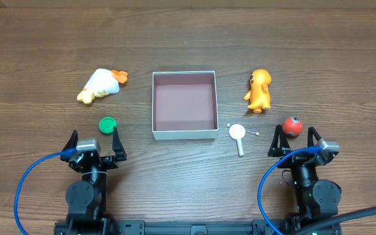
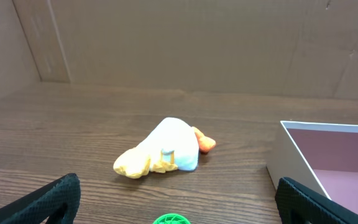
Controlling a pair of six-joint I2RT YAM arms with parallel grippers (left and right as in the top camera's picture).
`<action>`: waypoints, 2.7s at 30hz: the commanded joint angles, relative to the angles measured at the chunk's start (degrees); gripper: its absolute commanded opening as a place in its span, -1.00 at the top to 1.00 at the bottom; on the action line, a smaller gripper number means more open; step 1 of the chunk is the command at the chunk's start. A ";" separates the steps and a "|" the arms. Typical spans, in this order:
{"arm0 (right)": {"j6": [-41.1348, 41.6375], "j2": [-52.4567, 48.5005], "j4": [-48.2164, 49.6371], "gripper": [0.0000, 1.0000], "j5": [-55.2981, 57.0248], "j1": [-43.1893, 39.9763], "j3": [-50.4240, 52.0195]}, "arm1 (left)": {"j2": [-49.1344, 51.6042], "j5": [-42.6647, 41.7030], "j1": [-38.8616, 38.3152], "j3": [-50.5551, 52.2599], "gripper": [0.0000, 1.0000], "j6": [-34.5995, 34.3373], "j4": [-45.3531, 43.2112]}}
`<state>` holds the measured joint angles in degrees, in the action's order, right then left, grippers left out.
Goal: Pack container
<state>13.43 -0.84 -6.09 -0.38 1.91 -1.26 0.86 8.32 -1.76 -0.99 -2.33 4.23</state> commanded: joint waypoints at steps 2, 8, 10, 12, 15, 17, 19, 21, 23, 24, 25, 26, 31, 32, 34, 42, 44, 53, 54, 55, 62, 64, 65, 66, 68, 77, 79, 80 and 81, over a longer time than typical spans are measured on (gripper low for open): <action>-0.37 0.61 0.26 -1.00 0.72 -0.17 0.24 | -0.55 -0.68 0.31 0.63 -1.00 1.51 -0.44; -0.37 0.61 0.26 -1.00 0.72 -0.15 0.24 | -0.55 -0.70 0.31 0.63 -1.00 1.51 -0.42; -0.37 0.61 0.26 -1.00 0.72 -0.15 0.24 | -0.55 -0.68 0.31 0.63 -1.00 1.51 -0.42; -0.37 0.61 0.26 -1.00 0.72 -0.15 0.24 | -0.55 -0.70 0.31 0.63 -1.00 1.51 -0.44; -0.37 0.61 0.26 -1.00 0.72 -0.15 0.24 | -0.55 -0.70 0.31 0.63 -1.00 1.51 -0.42; -0.37 0.61 0.26 -1.00 0.72 -0.17 0.24 | -0.55 -0.70 0.31 0.63 -1.00 1.51 -0.44; -0.37 0.61 0.26 -1.00 0.72 -0.15 0.24 | -0.55 -0.70 0.31 0.63 -1.00 1.51 -0.42; -0.37 0.61 0.26 -1.00 0.72 -0.17 0.24 | -0.55 -0.70 0.31 0.63 -1.00 1.51 -0.44; -0.37 0.61 0.26 -1.00 0.72 -0.15 0.24 | -0.55 -0.70 0.31 0.63 -1.00 1.51 -0.42; -0.37 0.61 0.26 -1.00 0.72 -0.15 0.24 | -0.55 -0.70 0.31 0.63 -1.00 1.51 -0.42; -0.37 0.61 0.26 -1.00 0.72 -0.17 0.24 | -0.55 -0.68 0.31 0.63 -1.00 1.51 -0.44; -0.37 0.61 0.26 -1.00 0.72 -0.15 0.24 | -0.55 -0.70 0.31 0.63 -1.00 1.51 -0.42; -0.37 0.61 0.26 -1.00 0.72 -0.15 0.24 | -0.55 -0.70 0.31 0.63 -1.00 1.51 -0.44; -0.37 0.61 0.26 -1.00 0.72 -0.15 0.24 | -0.55 -0.70 0.31 0.63 -1.00 1.51 -0.42; -0.37 0.61 0.26 -1.00 0.72 -0.15 0.24 | -0.55 -0.70 0.31 0.63 -1.00 1.51 -0.42; -0.37 0.61 0.26 -1.00 0.72 -0.17 0.24 | -0.55 -0.72 0.31 0.63 -1.00 1.51 -0.52; -0.37 0.61 0.26 -1.00 0.72 -0.15 0.24 | -0.55 -0.74 0.31 0.63 -1.00 1.49 -0.59; -0.37 0.61 0.26 -1.00 0.72 -0.15 0.24 | -0.55 -0.72 0.31 0.63 -1.00 1.51 -0.46; -0.37 0.61 0.26 -1.00 0.72 -0.15 0.24 | -0.55 -0.72 0.31 0.63 -1.00 1.51 -0.46; -0.37 0.61 0.26 -1.00 0.72 -0.15 0.24 | -0.55 -0.72 0.31 0.63 -1.00 1.51 -0.46; -0.37 0.61 0.26 -1.00 0.72 -0.15 0.24 | -0.55 -0.72 0.31 0.63 -1.00 1.51 -0.46; -0.37 0.61 0.26 -1.00 0.70 -0.17 0.24 | -0.55 -0.72 0.31 0.63 -1.00 1.51 -0.46; -0.37 0.61 0.26 -1.00 0.72 -0.17 0.24 | -0.55 -0.72 0.31 0.63 -1.00 1.51 -0.46; -0.37 0.61 0.26 -1.00 0.72 -0.15 0.24 | -0.55 -0.72 0.31 0.63 -1.00 1.51 -0.46; -0.37 0.61 0.26 -1.00 0.72 -0.15 0.24 | -0.55 -0.72 0.31 0.63 -1.00 1.51 -0.46; -0.11 0.61 0.26 -1.00 0.63 -0.15 0.24 | -0.55 -0.72 0.31 0.63 -1.00 1.51 -0.46; 0.33 0.61 0.26 -1.00 -0.28 -0.15 0.24 | -0.55 -0.72 0.31 0.63 -1.00 1.51 -0.46; 0.50 0.61 0.31 -1.00 -1.22 -0.15 0.24 | -0.55 -0.72 0.31 0.63 -1.00 1.51 -0.46; 0.50 0.61 0.72 -1.00 -1.70 -0.15 0.24 | -0.55 -0.72 0.31 0.63 -0.99 1.51 -0.46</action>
<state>13.50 -0.84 -6.11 -0.21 1.91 -1.26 0.86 8.32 -1.76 -0.99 -2.33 4.21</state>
